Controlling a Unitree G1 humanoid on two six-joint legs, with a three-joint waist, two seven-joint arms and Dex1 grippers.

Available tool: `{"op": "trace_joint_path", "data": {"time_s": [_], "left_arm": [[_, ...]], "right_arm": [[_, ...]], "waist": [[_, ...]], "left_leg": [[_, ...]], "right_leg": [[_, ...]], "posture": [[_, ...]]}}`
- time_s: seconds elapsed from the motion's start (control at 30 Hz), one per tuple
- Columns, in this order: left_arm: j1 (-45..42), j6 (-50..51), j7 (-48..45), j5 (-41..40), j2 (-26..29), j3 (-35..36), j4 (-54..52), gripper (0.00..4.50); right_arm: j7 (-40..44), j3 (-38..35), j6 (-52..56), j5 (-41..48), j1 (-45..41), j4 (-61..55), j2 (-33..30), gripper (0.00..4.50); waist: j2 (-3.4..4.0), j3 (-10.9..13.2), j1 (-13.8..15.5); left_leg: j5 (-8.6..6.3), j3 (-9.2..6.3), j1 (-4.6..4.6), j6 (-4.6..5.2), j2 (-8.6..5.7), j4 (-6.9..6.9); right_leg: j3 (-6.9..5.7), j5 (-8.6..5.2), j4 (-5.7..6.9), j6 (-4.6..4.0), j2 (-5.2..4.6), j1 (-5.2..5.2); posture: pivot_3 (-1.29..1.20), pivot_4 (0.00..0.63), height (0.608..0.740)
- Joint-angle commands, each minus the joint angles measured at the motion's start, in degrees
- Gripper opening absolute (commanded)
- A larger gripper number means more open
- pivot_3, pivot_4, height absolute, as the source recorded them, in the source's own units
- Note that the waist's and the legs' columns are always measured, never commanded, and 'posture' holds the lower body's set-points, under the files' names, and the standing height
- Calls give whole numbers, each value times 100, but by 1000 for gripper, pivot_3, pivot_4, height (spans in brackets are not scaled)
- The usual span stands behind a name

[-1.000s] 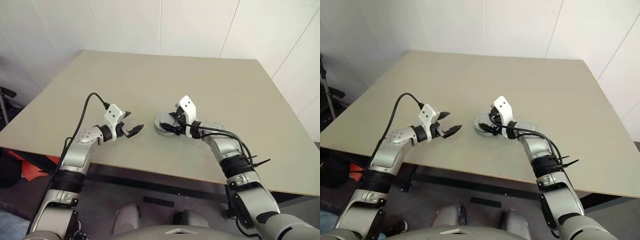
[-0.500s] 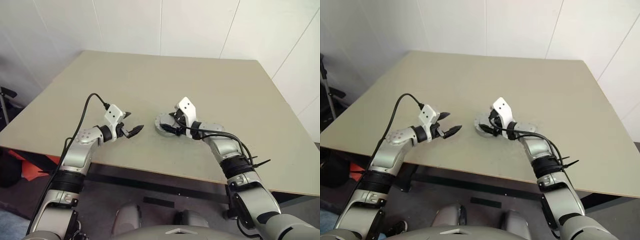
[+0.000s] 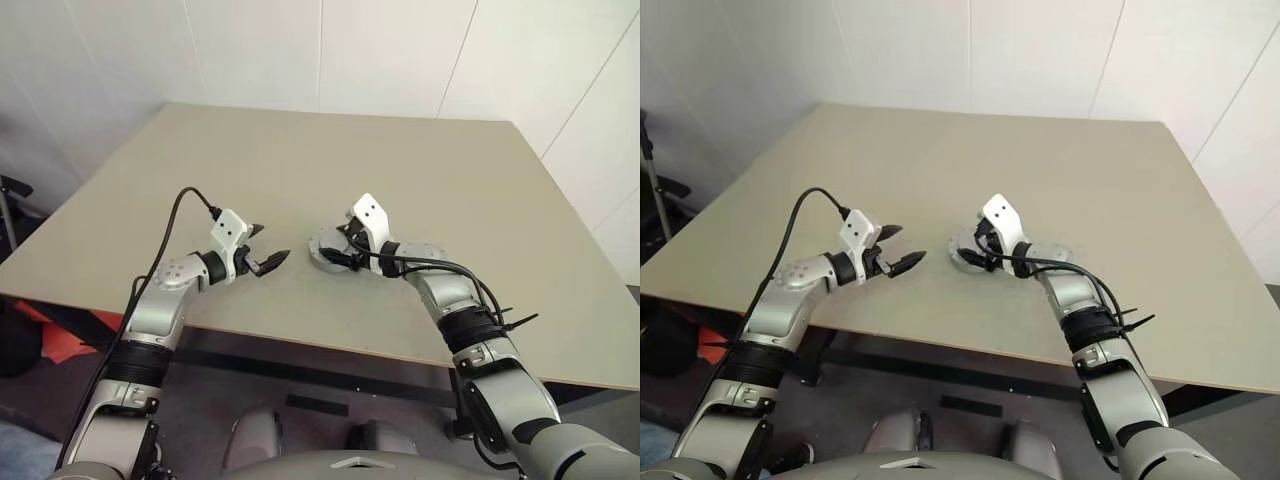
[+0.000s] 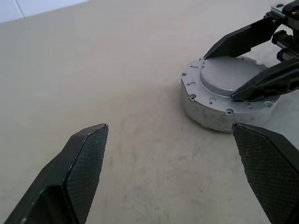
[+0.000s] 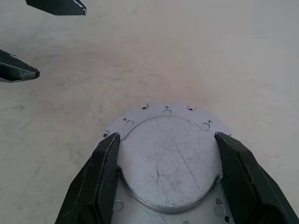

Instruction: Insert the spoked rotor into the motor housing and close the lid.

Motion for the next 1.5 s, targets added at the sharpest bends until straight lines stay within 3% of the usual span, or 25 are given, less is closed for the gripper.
{"op": "trace_joint_path", "data": {"time_s": [0.03, 0.17, 0.37, 0.5, 0.87, 1.17, 1.5], "left_arm": [[-91, -25, -2, -34, 24, 34, -149, 4500], [-198, 159, 251, -173, -142, 203, -153, 4500], [-1201, 1560, 1486, -1205, -1259, 1165, 443, 4500], [-1506, 2234, 1481, -1688, -1605, 1336, 731, 3300], [-1568, 3211, 1393, -2005, -1665, 1331, 1185, 20], [-1609, 3293, 1428, -2013, -1835, 1221, 1287, 20], [-2421, 4207, 1981, -1901, -1818, 1436, 2722, 20]], "right_arm": [[-9, 142, 241, -210, 110, 197, -50, 3108], [-11, 187, 232, -273, 93, 273, -119, 3108], [-26, 198, 197, -286, 40, 335, -98, 3108], [-43, 227, 184, -293, 54, 318, -87, 3108], [-177, 207, 132, -305, 111, 260, -87, 3108], [-236, 233, 117, -341, 129, 216, -118, 3108], [-192, 205, 339, -279, 180, -169, -194, 3108]], "waist": [[0, 0, -5], [0, 0, -15], [-3, -1, -27], [0, -7, -78], [-2, -8, -95], [-3, -7, -94], [-3, -8, -74]], "left_leg": [[0, 0, 21, 0, -1, -7], [-3, 0, 36, 3, -3, -13], [-3, 1, 36, 4, -5, -9], [-6, 2, 37, 10, -6, -11], [-8, 2, 33, 13, -6, -29], [-7, 2, 37, 12, -9, -47], [1, 1, 46, 1, -19, -90]], "right_leg": [[0, -1, -9, 1, 0, 19], [0, -2, -31, 4, 0, 42], [0, -2, -38, 3, -1, 53], [0, -2, -46, 3, -2, 56], [-4, -2, -81, 5, -2, 58], [-4, -2, -94, 7, -2, 60], [-4, -3, -109, 9, -2, 58]], "posture": [[0, 0, 740], [0, 0, 740], [0, 0, 740], [0, 0, 740], [0, 0, 740], [0, 0, 740], [0, 0, 740]]}}
